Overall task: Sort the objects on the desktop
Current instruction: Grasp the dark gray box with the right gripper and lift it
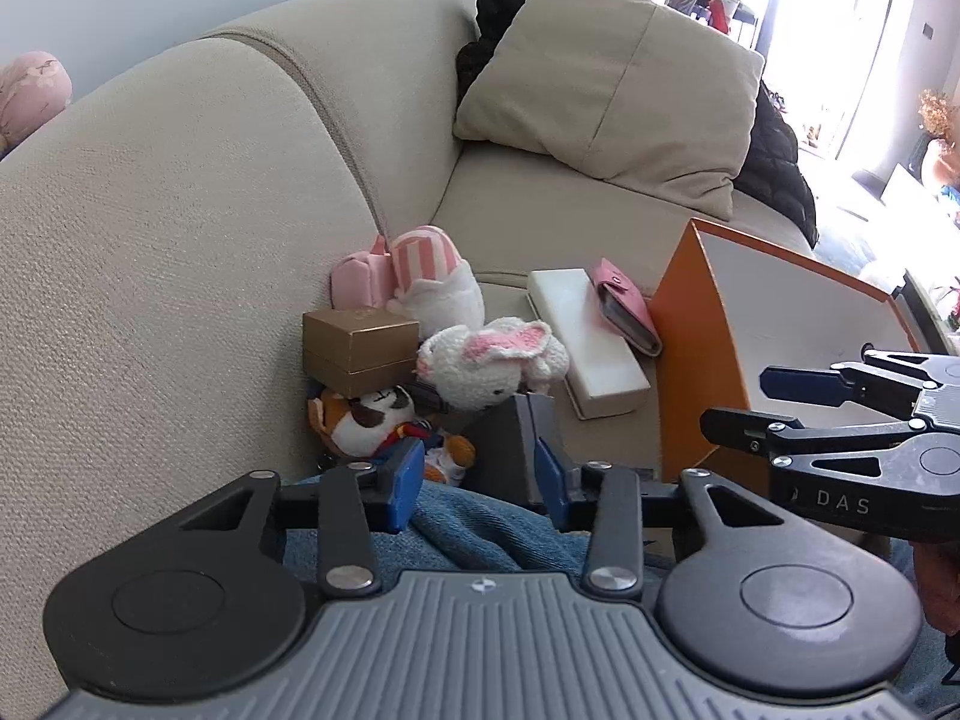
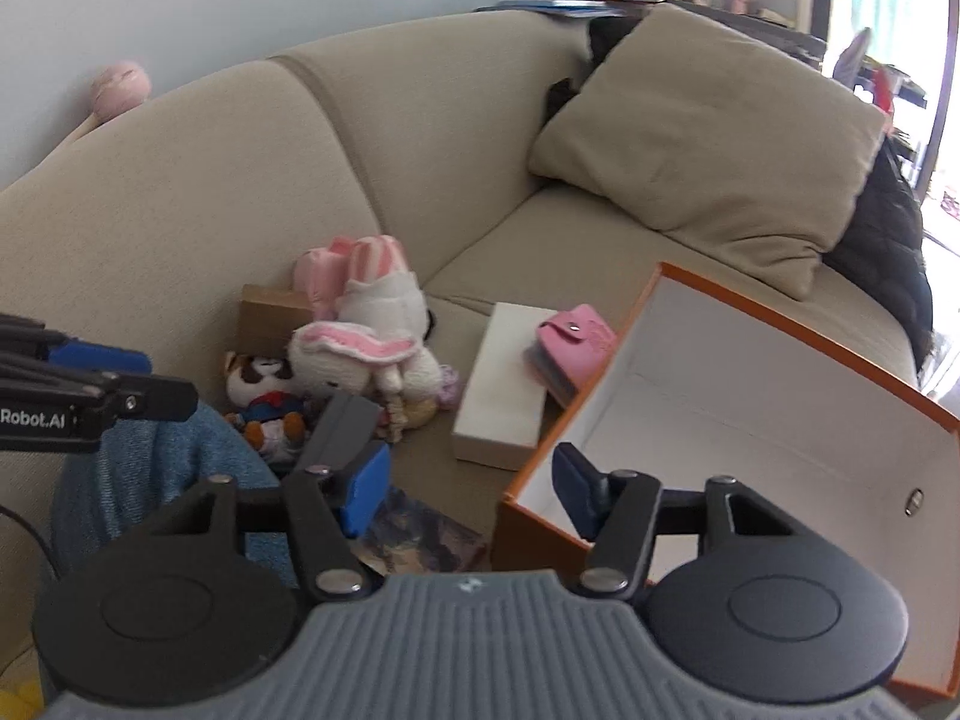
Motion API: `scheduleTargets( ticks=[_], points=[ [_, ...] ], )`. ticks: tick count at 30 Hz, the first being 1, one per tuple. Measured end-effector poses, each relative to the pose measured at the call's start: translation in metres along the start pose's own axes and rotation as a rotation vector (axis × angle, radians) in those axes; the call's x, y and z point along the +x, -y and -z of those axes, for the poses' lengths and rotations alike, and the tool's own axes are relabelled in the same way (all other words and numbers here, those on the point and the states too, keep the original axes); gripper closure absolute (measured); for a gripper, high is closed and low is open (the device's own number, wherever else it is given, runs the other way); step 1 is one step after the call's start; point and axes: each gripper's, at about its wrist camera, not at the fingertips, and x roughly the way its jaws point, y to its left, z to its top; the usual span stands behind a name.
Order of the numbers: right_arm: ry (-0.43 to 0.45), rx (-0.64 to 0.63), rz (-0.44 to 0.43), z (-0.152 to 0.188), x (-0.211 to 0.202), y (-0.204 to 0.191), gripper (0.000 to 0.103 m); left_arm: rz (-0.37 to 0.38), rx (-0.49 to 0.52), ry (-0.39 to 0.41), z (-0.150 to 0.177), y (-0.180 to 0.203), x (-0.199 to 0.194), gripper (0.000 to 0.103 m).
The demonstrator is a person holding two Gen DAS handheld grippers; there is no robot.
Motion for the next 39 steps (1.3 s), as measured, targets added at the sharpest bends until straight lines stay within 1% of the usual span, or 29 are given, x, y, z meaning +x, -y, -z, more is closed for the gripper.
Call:
scheduleTargets(
  ticks=[1, 4, 7, 9, 11, 15, 18, 23, 25, 27, 29, 32, 36, 39],
  points=[
    [-0.018, -0.014, -0.025, -0.003, 0.007, -0.003, 0.055, -0.003, 0.001, -0.011, -0.002, -0.003, 0.004, 0.061],
    [-0.069, -0.029, -0.088, -0.013, 0.029, -0.013, 0.058, -0.017, -0.013, -0.04, -0.007, -0.014, 0.018, 0.061],
    [-0.102, -0.066, -0.116, -0.027, 0.049, -0.021, 0.059, -0.031, -0.011, -0.065, -0.013, -0.025, 0.032, 0.061],
    [-0.129, -0.098, -0.122, -0.037, 0.062, -0.025, 0.059, -0.027, -0.017, -0.082, -0.017, -0.033, 0.04, 0.061],
    [-0.169, -0.105, -0.141, -0.044, 0.075, -0.027, 0.059, -0.022, -0.026, -0.099, -0.02, -0.04, 0.047, 0.061],
    [-0.275, -0.042, -0.193, -0.051, 0.101, -0.026, 0.059, -0.006, -0.025, -0.127, -0.021, -0.048, 0.061, 0.061],
    [-0.34, -0.002, -0.213, -0.049, 0.12, -0.029, 0.059, 0.012, -0.014, -0.143, -0.021, -0.053, 0.069, 0.06],
    [-0.42, 0.088, -0.229, -0.044, 0.145, -0.03, 0.058, 0.014, -0.02, -0.17, -0.016, -0.063, 0.077, 0.059],
    [-0.453, 0.128, -0.246, -0.04, 0.152, -0.03, 0.06, 0.016, -0.022, -0.176, -0.014, -0.066, 0.078, 0.059],
    [-0.453, 0.153, -0.248, -0.039, 0.153, -0.029, 0.061, 0.016, -0.023, -0.185, -0.013, -0.068, 0.08, 0.058],
    [-0.445, 0.148, -0.247, -0.04, 0.151, -0.031, 0.062, 0.006, -0.029, -0.199, -0.011, -0.07, 0.083, 0.053],
    [-0.411, 0.118, -0.251, -0.047, 0.14, -0.032, 0.065, -0.004, -0.044, -0.216, -0.009, -0.072, 0.085, 0.052],
    [-0.348, 0.083, -0.261, -0.06, 0.115, -0.027, 0.067, 0.008, -0.03, -0.198, -0.014, -0.064, 0.075, 0.052],
    [-0.303, 0.094, -0.268, -0.069, 0.094, -0.018, 0.067, 0.022, 0.002, -0.17, -0.017, -0.053, 0.063, 0.052]
  ],
)
